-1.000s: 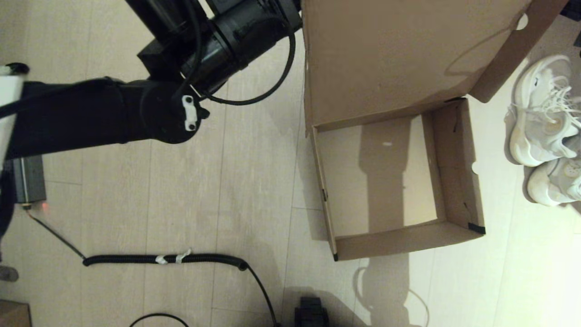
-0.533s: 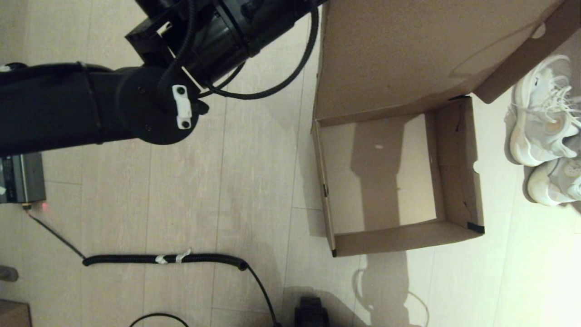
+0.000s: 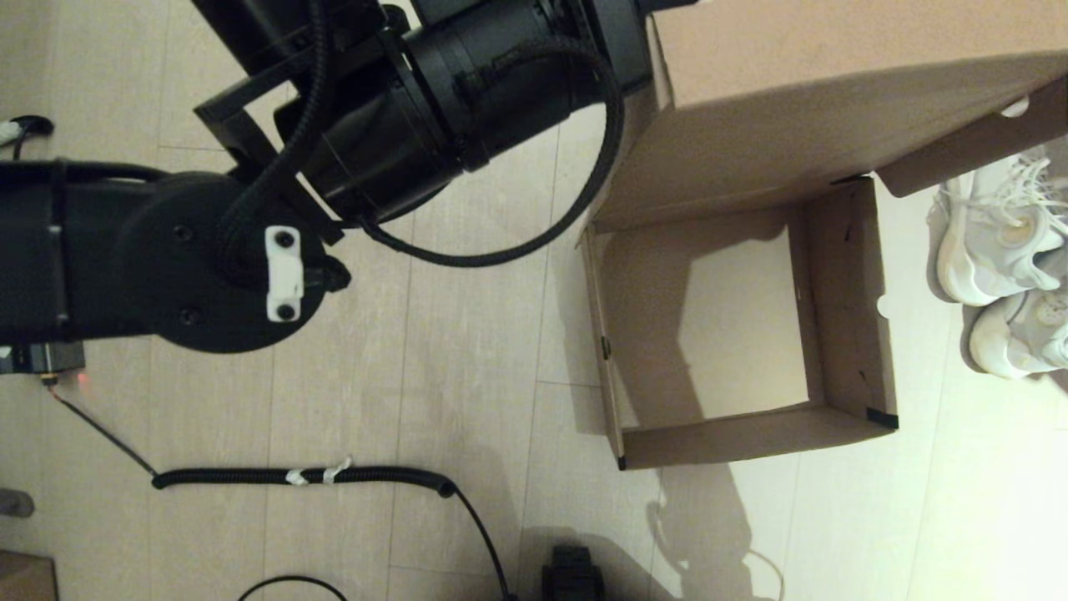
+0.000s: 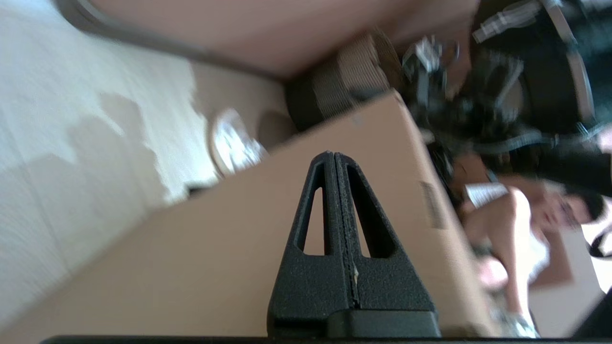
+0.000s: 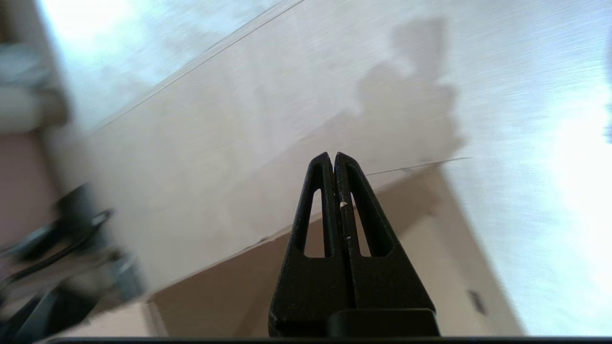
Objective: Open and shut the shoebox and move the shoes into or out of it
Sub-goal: Close the shoe box
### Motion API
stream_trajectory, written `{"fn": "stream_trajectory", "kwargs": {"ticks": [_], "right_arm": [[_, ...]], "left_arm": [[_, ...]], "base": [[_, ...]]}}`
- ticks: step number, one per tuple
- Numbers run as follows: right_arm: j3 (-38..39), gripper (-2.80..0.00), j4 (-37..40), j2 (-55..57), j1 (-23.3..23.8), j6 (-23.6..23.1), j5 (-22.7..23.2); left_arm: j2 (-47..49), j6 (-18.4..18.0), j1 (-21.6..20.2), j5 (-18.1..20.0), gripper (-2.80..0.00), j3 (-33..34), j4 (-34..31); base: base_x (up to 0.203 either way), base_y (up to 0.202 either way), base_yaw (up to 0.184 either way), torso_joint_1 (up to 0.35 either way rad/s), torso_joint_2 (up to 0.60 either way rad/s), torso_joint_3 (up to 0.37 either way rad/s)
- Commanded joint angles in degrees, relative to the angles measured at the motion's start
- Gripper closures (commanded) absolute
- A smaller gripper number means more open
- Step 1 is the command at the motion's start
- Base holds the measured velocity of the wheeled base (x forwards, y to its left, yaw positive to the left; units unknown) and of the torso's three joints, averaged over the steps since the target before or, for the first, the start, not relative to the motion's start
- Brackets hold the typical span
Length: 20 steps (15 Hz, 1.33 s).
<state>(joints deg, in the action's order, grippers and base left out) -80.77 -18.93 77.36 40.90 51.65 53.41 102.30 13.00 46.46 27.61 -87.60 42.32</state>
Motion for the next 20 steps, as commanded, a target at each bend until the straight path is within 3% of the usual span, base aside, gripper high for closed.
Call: {"fn": "stream_trajectory", "kwargs": {"ticks": [1, 7, 11, 13, 16, 19, 20], "right_arm": [[2.28, 0.00, -0.08, -4.35, 4.62, 0.29, 0.18], [6.21, 0.00, 0.06, -12.88, 18.67, 0.53, 0.12], [10.64, 0.00, 0.16, -19.16, 21.64, 0.34, 0.38], [13.00, 0.00, 0.63, -19.16, 21.54, -1.84, 0.82], [18.26, 0.00, 4.20, -17.32, 19.45, -11.73, 1.00], [30.79, 0.00, 3.91, -15.53, 18.15, -18.73, -6.87], [36.49, 0.00, 3.68, -14.53, 17.20, -23.89, -12.10]], "left_arm": [[-4.78, -0.91, 1.69, 0.33, 0.00, 6.89, 0.17], [-20.23, -3.94, 8.87, 1.00, 0.00, 34.48, -1.22], [-30.40, -6.88, 9.76, 1.00, 0.00, 52.31, -2.48], [-33.48, -7.33, 3.54, 0.82, 0.00, 54.02, -3.02], [-34.16, -7.55, -4.06, -2.87, 0.00, 48.89, -7.14], [-30.55, -8.93, -5.51, -11.62, 0.00, 45.26, -12.50], [-29.26, -10.73, -5.46, -15.70, 0.00, 44.90, -14.15]], "base": [[0.000, 0.000, 0.000, 0.000, 0.00, 0.000], [0.000, 0.000, 0.000, 0.000, 0.00, 0.000], [0.000, 0.000, 0.000, 0.000, 0.00, 0.000], [0.000, 0.000, 0.000, 0.000, 0.00, 0.000], [0.000, 0.000, 0.000, 0.000, 0.00, 0.000], [0.000, 0.000, 0.000, 0.000, 0.00, 0.000], [0.000, 0.000, 0.000, 0.000, 0.00, 0.000]]}}
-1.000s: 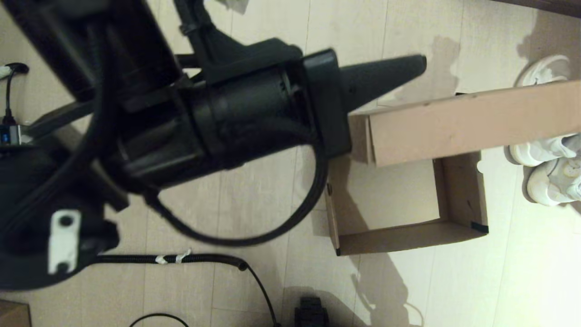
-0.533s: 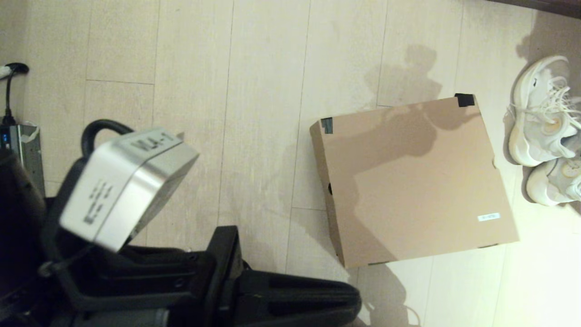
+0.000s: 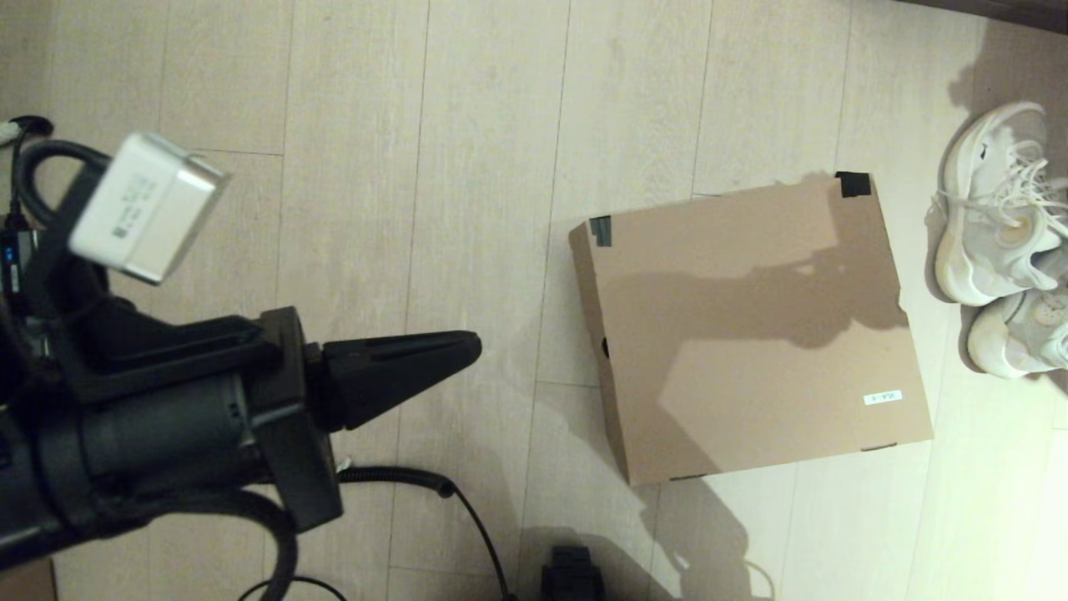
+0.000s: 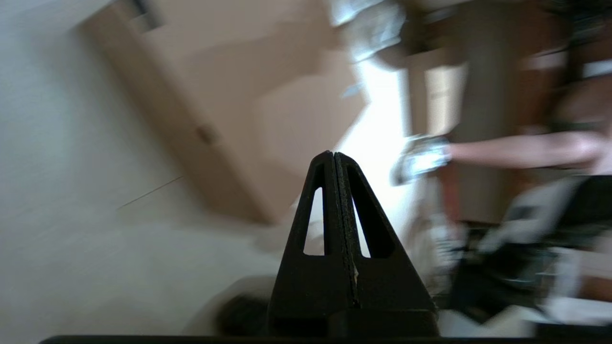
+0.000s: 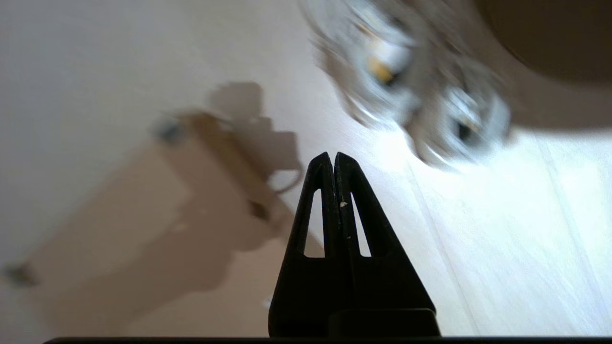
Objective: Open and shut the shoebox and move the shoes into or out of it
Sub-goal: Close the shoe box
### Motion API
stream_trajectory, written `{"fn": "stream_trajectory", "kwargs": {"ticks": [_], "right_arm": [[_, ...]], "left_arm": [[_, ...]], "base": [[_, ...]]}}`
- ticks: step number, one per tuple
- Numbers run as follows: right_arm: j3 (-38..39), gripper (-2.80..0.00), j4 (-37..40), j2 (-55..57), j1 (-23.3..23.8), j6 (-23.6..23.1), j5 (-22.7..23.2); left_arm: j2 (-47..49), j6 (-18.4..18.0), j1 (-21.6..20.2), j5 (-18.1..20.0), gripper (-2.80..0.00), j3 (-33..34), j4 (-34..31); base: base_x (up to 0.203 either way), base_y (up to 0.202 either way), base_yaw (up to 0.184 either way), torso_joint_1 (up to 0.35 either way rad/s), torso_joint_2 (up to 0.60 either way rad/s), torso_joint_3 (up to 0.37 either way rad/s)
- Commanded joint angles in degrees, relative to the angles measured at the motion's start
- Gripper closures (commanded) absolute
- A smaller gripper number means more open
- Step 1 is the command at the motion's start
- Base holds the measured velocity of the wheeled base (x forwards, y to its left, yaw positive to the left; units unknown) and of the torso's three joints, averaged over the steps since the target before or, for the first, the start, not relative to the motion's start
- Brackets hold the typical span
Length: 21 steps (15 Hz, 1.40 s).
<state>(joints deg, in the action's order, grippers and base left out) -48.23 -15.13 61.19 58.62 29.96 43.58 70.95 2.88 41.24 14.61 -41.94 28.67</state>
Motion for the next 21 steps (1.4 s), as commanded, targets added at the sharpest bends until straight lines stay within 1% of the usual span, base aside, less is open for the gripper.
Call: {"fn": "stream_trajectory", "kwargs": {"ticks": [1, 2, 3, 4, 5, 6, 7, 8, 11, 14, 16, 17, 18, 19, 21], "right_arm": [[8.37, 0.00, -0.27, 3.02, -1.88, -8.33, -7.71], [13.13, 0.00, -0.46, 4.91, -3.82, -17.59, -14.85], [17.73, 0.00, -0.77, 6.26, -6.47, -24.91, -19.39], [20.38, 0.00, -1.37, 6.90, -10.07, -27.79, -21.13], [22.13, 0.00, -2.41, 7.64, -14.04, -28.81, -22.01], [23.84, 0.00, -5.04, 9.75, -17.51, -28.92, -22.49], [24.81, 0.00, -8.63, 12.76, -18.97, -28.29, -22.69], [25.66, 0.00, -14.38, 16.91, -20.64, -27.02, -22.84], [26.96, 0.00, -34.61, 32.71, -25.84, -24.91, -23.80], [27.01, 0.00, -55.91, 49.03, -31.06, -24.38, -28.02], [27.64, 0.00, -68.56, 57.07, -34.01, -24.04, -30.20], [28.55, 0.00, -71.01, 58.59, -35.59, -23.75, -30.75], [29.50, 0.00, -71.65, 58.33, -37.35, -23.60, -31.11], [30.44, 0.00, -72.03, 56.09, -39.72, -23.50, -31.87], [31.89, 0.00, -72.41, 51.02, -45.09, -23.45, -35.36]], "left_arm": [[3.20, -2.46, -0.09, -4.97, 0.00, -0.45, -0.91], [4.15, -3.31, -0.06, -5.91, 0.00, 0.27, -1.05], [5.50, -3.39, -0.09, -6.10, 0.00, 0.54, -0.95], [6.77, -3.47, -0.04, -6.07, 0.00, 0.49, -0.68], [7.69, -3.50, -0.06, -5.95, 0.00, 0.05, -0.56], [8.30, -3.57, -0.10, -6.06, 0.00, -0.76, -0.47], [8.00, -3.58, -0.16, -6.10, 0.00, -1.44, -0.46], [7.55, -3.58, -0.29, -6.30, 0.00, -2.40, -0.51], [7.28, -3.32, -0.81, -8.46, 0.00, -4.29, -0.46], [6.96, -3.23, -0.81, -8.46, 0.00, -4.03, -0.46], [5.73, -3.23, -0.86, -8.54, 0.00, -3.98, -0.46], [5.08, -3.17, -0.96, -8.55, 0.00, -3.56, -0.46], [4.99, -3.14, -1.07, -8.46, 0.00, -3.24, -0.46], [5.06, -3.09, -1.07, -8.46, 0.00, -2.92, -0.46], [5.25, -3.05, -1.07, -8.37, 0.00, -2.68, -0.46]], "base": [[0.000, 0.000, 0.000, 0.000, 0.00, 0.000], [0.000, 0.000, 0.000, 0.000, 0.00, 0.000], [0.000, 0.000, 0.000, 0.000, 0.00, 0.000], [0.000, 0.000, 0.000, 0.000, 0.00, 0.000], [0.000, 0.000, 0.000, 0.000, 0.00, 0.000], [0.000, 0.000, 0.000, 0.000, 0.00, 0.000], [0.000, 0.000, 0.000, 0.000, 0.00, 0.000], [0.000, 0.000, 0.000, 0.000, 0.00, 0.000], [0.000, 0.000, 0.000, 0.000, 0.00, 0.000], [0.000, 0.000, 0.000, 0.000, 0.00, 0.000], [0.000, 0.000, 0.000, 0.000, 0.00, 0.000], [0.000, 0.000, 0.000, 0.000, 0.00, 0.000], [0.000, 0.000, 0.000, 0.000, 0.00, 0.000], [0.000, 0.000, 0.000, 0.000, 0.00, 0.000], [0.000, 0.000, 0.000, 0.000, 0.00, 0.000]]}}
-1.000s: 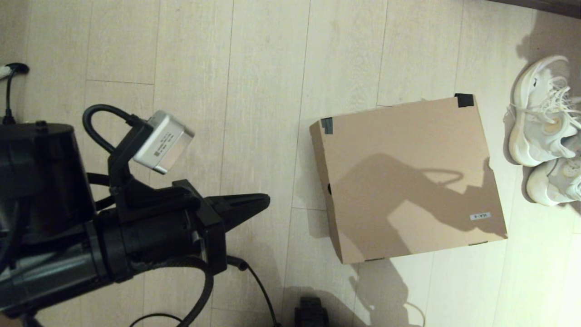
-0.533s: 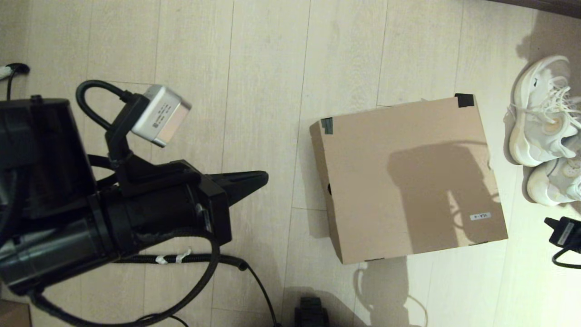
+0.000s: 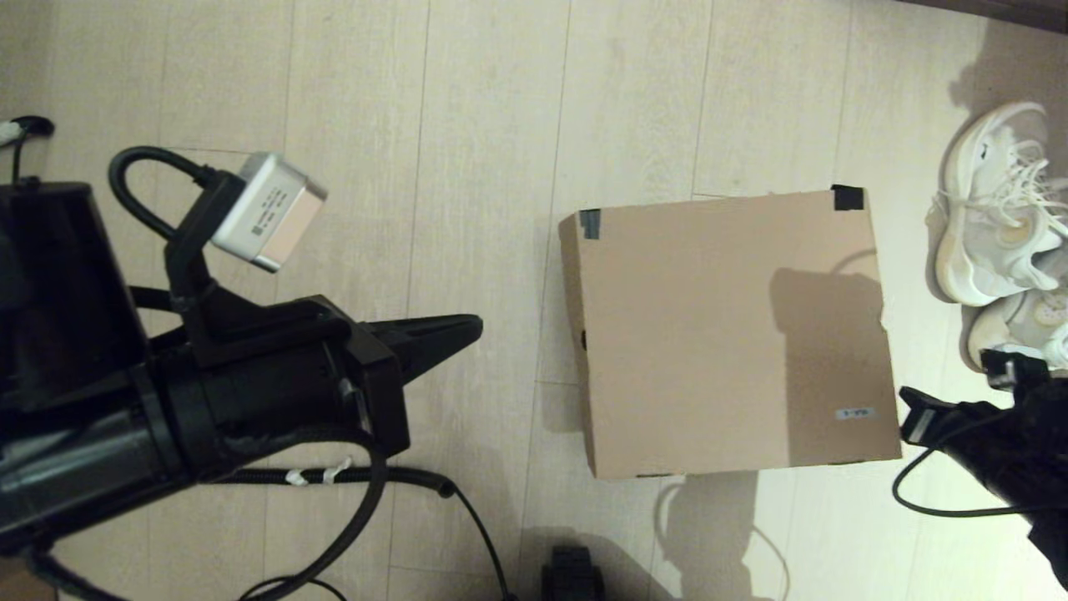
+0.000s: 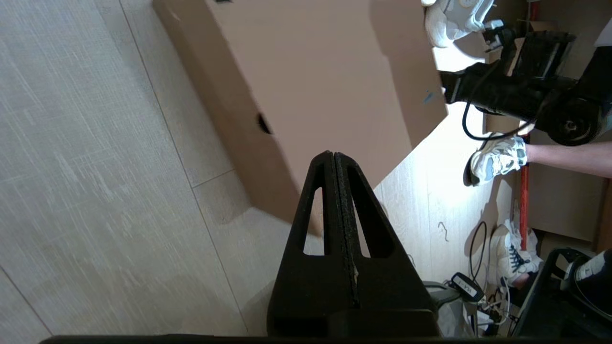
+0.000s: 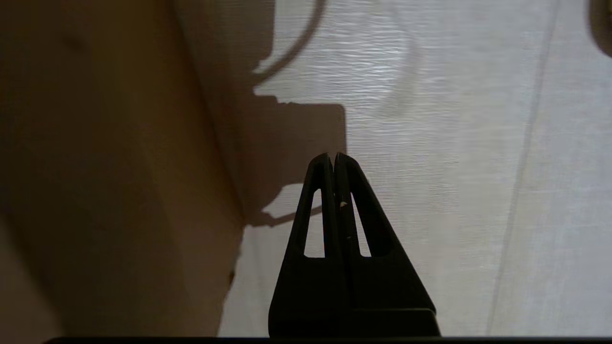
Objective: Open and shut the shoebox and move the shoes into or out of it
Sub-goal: Close the shoe box, then open the shoe box
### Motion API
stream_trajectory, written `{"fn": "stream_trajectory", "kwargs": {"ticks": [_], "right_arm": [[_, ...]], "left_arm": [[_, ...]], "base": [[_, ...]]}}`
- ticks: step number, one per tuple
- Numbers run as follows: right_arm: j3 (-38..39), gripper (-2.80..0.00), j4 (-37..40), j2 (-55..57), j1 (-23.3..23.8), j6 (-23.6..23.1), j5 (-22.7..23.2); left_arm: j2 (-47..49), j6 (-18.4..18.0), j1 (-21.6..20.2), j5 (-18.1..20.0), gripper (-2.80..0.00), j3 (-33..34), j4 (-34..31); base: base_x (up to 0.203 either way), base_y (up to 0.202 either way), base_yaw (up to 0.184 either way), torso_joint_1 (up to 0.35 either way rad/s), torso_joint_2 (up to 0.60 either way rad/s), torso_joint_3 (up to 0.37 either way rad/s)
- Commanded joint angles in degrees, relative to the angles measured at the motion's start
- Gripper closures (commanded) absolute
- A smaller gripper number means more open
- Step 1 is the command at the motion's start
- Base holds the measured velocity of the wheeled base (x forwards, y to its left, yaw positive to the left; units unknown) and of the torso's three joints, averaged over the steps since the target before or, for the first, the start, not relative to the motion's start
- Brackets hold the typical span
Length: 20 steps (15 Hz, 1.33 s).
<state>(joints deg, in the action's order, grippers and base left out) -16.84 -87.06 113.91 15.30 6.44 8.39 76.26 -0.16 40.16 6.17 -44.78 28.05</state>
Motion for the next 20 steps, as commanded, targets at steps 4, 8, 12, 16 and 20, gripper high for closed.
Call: {"fn": "stream_trajectory", "kwargs": {"ticks": [4, 8, 12, 16, 20], "right_arm": [[4.18, 0.00, -0.61, -4.61, -4.69, 0.49, -1.69], [5.62, 0.00, -0.61, -7.20, -7.78, 2.34, -3.49], [1.55, 0.00, 1.04, -7.06, -0.35, 3.12, -2.31], [-2.48, 0.00, 8.97, -9.26, -1.37, 3.96, -1.53], [-9.58, 0.00, 20.97, -10.91, -1.74, 12.69, 1.72]], "left_arm": [[-0.33, 0.15, 0.01, 0.07, 0.00, 1.09, 0.16], [-1.58, 2.36, -1.41, -0.12, 0.00, 2.83, 0.16], [-0.24, 6.63, -12.87, 2.38, 0.00, 3.91, 0.20], [7.49, 9.58, -24.16, 9.95, 0.00, 9.84, 5.72], [16.75, 25.04, -25.18, 18.66, 0.00, 14.16, 30.45]], "base": [[0.000, 0.000, 0.000, 0.000, 0.00, 0.000], [0.000, 0.000, 0.000, 0.000, 0.00, 0.000], [0.000, 0.000, 0.000, 0.000, 0.00, 0.000], [0.000, 0.000, 0.000, 0.000, 0.00, 0.000], [0.000, 0.000, 0.000, 0.000, 0.00, 0.000]]}}
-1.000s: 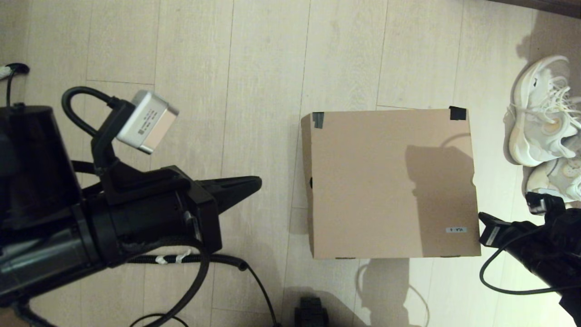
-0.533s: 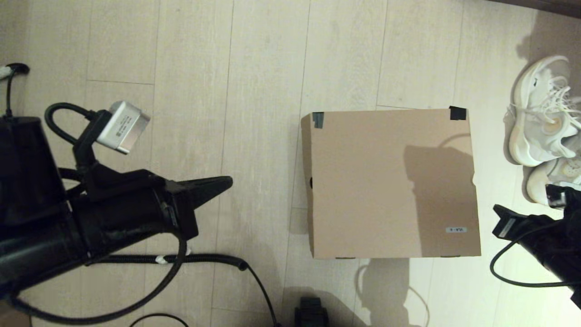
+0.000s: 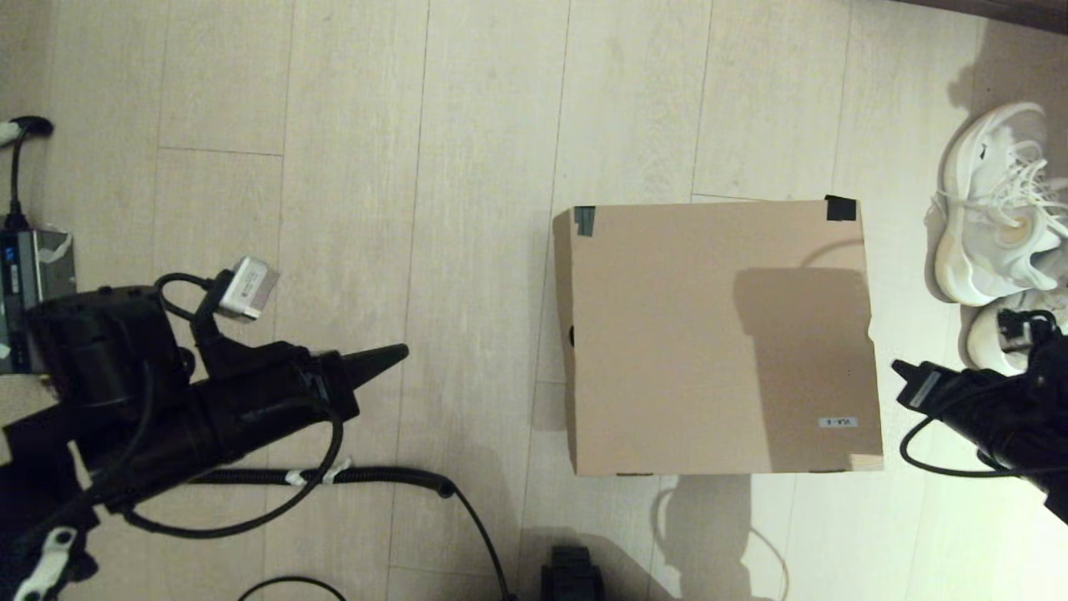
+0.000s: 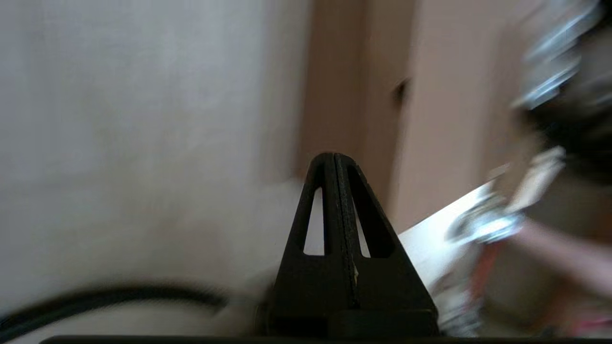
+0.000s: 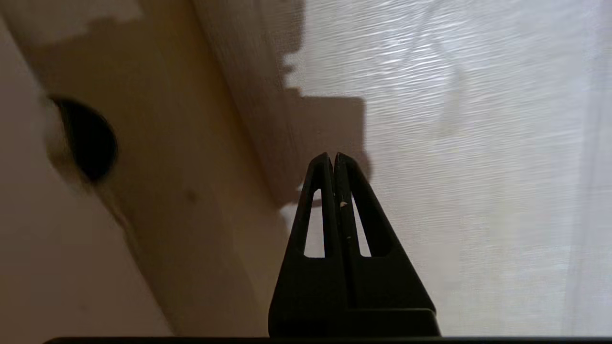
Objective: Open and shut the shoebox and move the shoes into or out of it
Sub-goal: Open the shoe box
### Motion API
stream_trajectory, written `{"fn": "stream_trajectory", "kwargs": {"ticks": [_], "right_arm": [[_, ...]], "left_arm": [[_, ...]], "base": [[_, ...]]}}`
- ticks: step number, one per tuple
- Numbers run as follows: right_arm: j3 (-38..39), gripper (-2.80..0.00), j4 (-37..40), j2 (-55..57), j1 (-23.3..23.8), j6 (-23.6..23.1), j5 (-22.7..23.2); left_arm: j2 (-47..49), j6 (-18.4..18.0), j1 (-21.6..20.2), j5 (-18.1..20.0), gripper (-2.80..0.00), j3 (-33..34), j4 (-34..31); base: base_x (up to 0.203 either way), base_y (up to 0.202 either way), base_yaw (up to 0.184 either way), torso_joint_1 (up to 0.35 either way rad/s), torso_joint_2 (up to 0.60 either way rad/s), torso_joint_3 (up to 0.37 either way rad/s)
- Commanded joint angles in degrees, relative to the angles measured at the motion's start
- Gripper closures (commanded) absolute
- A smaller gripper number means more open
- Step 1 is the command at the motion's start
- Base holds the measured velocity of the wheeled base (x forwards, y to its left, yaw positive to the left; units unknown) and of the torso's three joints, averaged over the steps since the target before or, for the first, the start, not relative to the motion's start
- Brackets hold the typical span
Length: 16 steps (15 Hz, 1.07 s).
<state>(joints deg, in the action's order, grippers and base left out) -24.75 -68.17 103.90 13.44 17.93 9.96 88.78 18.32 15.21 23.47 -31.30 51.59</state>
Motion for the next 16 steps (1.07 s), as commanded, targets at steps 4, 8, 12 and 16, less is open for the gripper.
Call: {"fn": "stream_trajectory", "kwargs": {"ticks": [4, 8, 12, 16], "right_arm": [[-14.63, 0.00, 20.97, -0.89, 8.62, 6.91, 13.32], [-14.55, 0.00, 21.85, -0.12, 5.89, 7.74, 14.64], [-13.30, 0.00, 21.82, -0.42, 3.62, 7.85, 14.73], [-11.13, 0.00, 21.78, -0.36, 2.21, 7.73, 14.91]], "left_arm": [[10.55, 22.24, 0.63, 5.00, 0.00, -0.23, 17.08], [20.99, 22.10, 3.73, 3.85, 0.00, -0.82, 25.23], [30.13, 21.87, 6.09, 1.15, 0.00, -3.60, 34.21], [33.09, 21.84, 8.83, 0.76, 0.00, -4.63, 34.37]], "base": [[0.000, 0.000, 0.000, 0.000, 0.00, 0.000], [0.000, 0.000, 0.000, 0.000, 0.00, 0.000], [0.000, 0.000, 0.000, 0.000, 0.00, 0.000], [0.000, 0.000, 0.000, 0.000, 0.00, 0.000]]}}
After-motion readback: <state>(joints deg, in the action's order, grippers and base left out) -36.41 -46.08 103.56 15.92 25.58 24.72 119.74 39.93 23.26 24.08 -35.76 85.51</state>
